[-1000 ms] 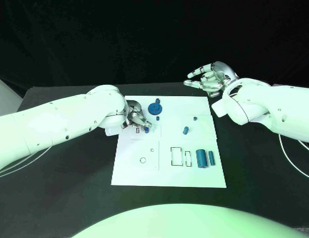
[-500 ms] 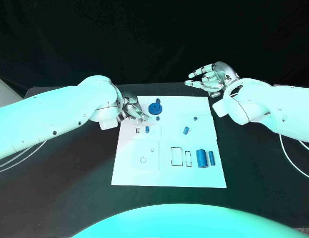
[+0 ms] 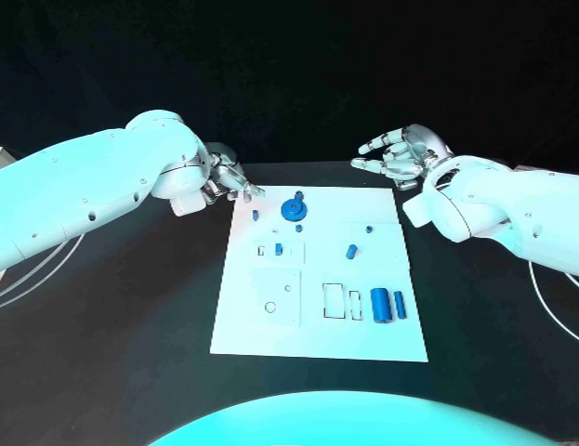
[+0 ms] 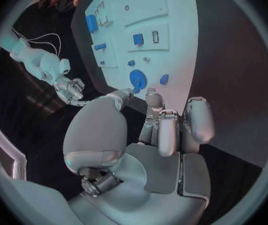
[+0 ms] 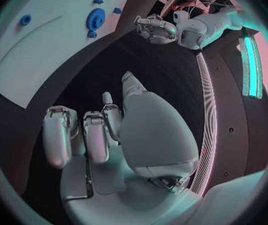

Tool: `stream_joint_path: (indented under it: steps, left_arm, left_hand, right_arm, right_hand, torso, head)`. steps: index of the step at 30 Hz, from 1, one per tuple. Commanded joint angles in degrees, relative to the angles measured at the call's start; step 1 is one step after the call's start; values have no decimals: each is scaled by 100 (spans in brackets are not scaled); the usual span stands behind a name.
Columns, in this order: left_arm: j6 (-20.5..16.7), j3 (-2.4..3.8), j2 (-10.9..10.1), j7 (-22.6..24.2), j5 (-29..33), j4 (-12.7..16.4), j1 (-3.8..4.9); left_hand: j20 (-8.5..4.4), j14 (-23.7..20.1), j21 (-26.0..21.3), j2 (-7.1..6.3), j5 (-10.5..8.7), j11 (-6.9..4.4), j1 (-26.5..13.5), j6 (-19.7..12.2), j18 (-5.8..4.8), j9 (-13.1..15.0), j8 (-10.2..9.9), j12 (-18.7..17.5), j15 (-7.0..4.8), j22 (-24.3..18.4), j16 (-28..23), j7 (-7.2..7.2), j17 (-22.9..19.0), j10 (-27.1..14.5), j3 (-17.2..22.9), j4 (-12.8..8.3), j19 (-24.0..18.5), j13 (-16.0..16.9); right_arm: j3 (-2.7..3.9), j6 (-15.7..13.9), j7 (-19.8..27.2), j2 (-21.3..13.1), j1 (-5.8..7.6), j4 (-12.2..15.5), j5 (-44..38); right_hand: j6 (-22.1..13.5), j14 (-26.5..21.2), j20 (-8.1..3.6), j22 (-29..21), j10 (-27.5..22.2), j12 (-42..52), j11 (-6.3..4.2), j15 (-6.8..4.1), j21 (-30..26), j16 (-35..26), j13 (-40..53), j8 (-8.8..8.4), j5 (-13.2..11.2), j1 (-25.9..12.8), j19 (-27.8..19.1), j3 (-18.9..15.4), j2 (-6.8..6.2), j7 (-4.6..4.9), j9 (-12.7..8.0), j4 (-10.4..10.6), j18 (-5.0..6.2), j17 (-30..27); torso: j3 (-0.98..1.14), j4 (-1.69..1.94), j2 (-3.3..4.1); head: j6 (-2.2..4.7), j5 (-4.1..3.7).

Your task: Assemble the parts on the task board

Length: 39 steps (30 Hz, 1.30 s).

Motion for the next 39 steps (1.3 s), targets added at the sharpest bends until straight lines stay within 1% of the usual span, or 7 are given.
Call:
stream_joint_path:
  steps: [1, 8, 16, 23, 27, 35, 39]
  left_arm:
    - [53, 9, 116, 162, -182, -190, 22]
    - [285, 1, 419, 138, -232, -722, 27]
    - [579, -70, 695, 120, -274, -1294, 7]
    - [562, -127, 824, 227, -409, -1495, -29]
    - [552, -146, 892, 279, -457, -1632, -47]
    - [669, -168, 961, 423, -343, -1798, -77]
    - [792, -176, 967, 456, -280, -1820, -82]
  left_hand:
    - [48, 437, -16, 2, 38, 30, 42, -43, 66, -8, -24, 15, 48, 3, -16, 11, 1104, -24, -34, 12, 8, -3]
    - [67, 437, -13, 17, 27, 53, 18, -57, 66, -66, -87, 14, 68, 9, -16, 37, 1102, -48, -74, 31, 13, -20]
    - [107, 417, -47, 21, -10, 91, -108, -62, 80, -150, -170, -30, 106, -47, -37, 71, 1064, -151, -215, 39, -31, -102]
    - [113, 413, -55, 22, -10, 95, -124, -66, 83, -163, -183, -34, 111, -60, -41, 75, 1056, -167, -240, 40, -42, -111]
    - [125, 410, -59, 16, -31, 106, -183, -72, 85, -191, -211, -37, 122, -65, -41, 84, 1055, -198, -313, 45, -50, -127]
    - [136, 404, -69, 22, -43, 117, -218, -99, 89, -233, -257, -51, 132, -79, -46, 97, 1046, -234, -365, 43, -65, -158]
    - [138, 407, -67, 21, -45, 118, -209, -88, 88, -244, -260, -42, 135, -75, -41, 96, 1054, -233, -375, 35, -64, -148]
  right_arm:
    - [1, 65, 64, 4, -3, 7, -23]
    - [1, 68, 67, 11, -3, 30, -25]
    - [1, 62, 66, -8, -2, 65, -32]
    - [1, 42, 79, -24, 0, 79, -34]
    - [2, 26, 110, -25, 2, 85, -28]
    - [2, 2, 141, -18, 4, 83, -17]
    - [2, -2, 144, -16, 4, 81, -15]
  right_hand:
    - [-49, 468, 6, 893, -37, -26, -9, 9, -18, -30, 291, 33, 29, -58, 230, 21, 10, 9, 3, 8, 49, 1045]
    - [-49, 468, 6, 893, -37, -26, -9, 9, -18, -30, 291, 33, 29, -58, 230, 21, 10, 9, 3, 8, 49, 1045]
    - [-49, 468, 6, 893, -37, -26, -9, 9, -18, -30, 291, 33, 29, -58, 230, 21, 10, 9, 3, 8, 49, 1045]
    - [-55, 460, 6, 855, -69, -53, -9, 9, -77, -45, 258, 37, 40, -66, 208, 25, 14, 9, 3, 4, 63, 1018]
    - [-92, 384, 4, 654, -368, -340, -10, 4, -387, -187, -43, 49, 49, -82, 87, 38, 9, 10, 3, 1, 130, 779]
    - [-99, 371, 1, 613, -433, -408, -13, 1, -451, -215, -118, 56, 50, -84, 64, 44, 8, 8, 4, 1, 143, 738]
    - [-102, 367, 1, 604, -449, -426, -14, 0, -466, -223, -138, 58, 51, -85, 60, 46, 8, 8, 4, 1, 145, 726]
  torso:
    - [-14, -11, 21]
    - [-36, -17, 73]
    - [-55, -28, 124]
    - [-62, -30, 149]
    - [-60, -37, 170]
    - [-48, -24, 156]
    - [-54, -28, 154]
  head:
    - [37, 19]
    - [93, 62]
    - [119, 83]
    - [132, 90]
    - [142, 101]
    - [106, 91]
    - [88, 88]
